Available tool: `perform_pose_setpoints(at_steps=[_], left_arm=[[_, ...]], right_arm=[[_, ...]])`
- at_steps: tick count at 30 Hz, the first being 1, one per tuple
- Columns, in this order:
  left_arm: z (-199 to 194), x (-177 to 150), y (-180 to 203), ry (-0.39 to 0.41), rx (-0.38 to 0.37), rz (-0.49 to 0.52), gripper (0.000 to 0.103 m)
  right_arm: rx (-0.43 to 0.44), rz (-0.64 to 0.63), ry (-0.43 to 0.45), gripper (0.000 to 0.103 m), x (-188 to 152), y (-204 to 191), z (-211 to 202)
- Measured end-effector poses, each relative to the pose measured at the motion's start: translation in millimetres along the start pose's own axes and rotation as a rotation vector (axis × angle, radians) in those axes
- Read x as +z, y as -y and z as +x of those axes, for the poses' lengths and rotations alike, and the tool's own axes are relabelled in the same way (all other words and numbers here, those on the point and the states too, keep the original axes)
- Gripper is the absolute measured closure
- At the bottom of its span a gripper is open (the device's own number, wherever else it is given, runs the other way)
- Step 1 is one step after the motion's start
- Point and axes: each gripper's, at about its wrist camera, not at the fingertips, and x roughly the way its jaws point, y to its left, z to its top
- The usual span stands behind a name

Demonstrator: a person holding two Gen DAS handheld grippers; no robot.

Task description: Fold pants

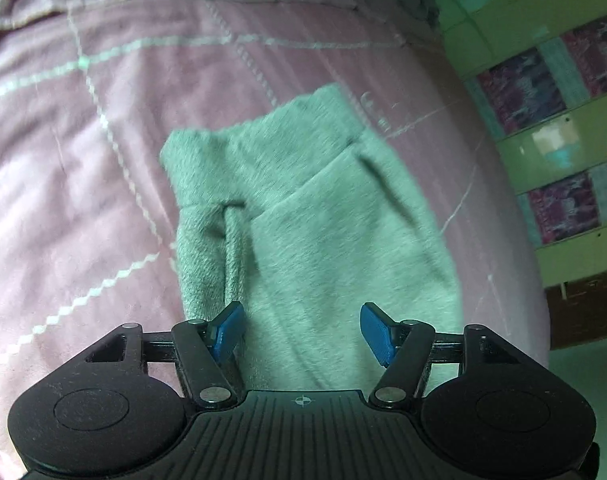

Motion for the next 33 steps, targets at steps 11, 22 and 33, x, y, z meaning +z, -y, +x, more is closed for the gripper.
perform_pose_setpoints(at_steps=[11, 22, 33], left_arm=[[8.0, 14.5, 9.9, 0.088, -0.054, -0.066, 0.096], [2.4, 26.5, -19.5, 0.02, 0.093, 0.192, 0.096], [-3.7, 19.8, -25.3, 0.031, 0.112, 0.165, 0.088]], right_arm=[[0.006, 0.164, 0.011, 0.088, 1.0, 19.1, 6.9], [-0.018, -0.07, -0.005, 0.097, -11.0, -17.1, -18.7], [-0.104, -0.151, -0.064, 0.092, -27.9, -19.5, 0.7]])
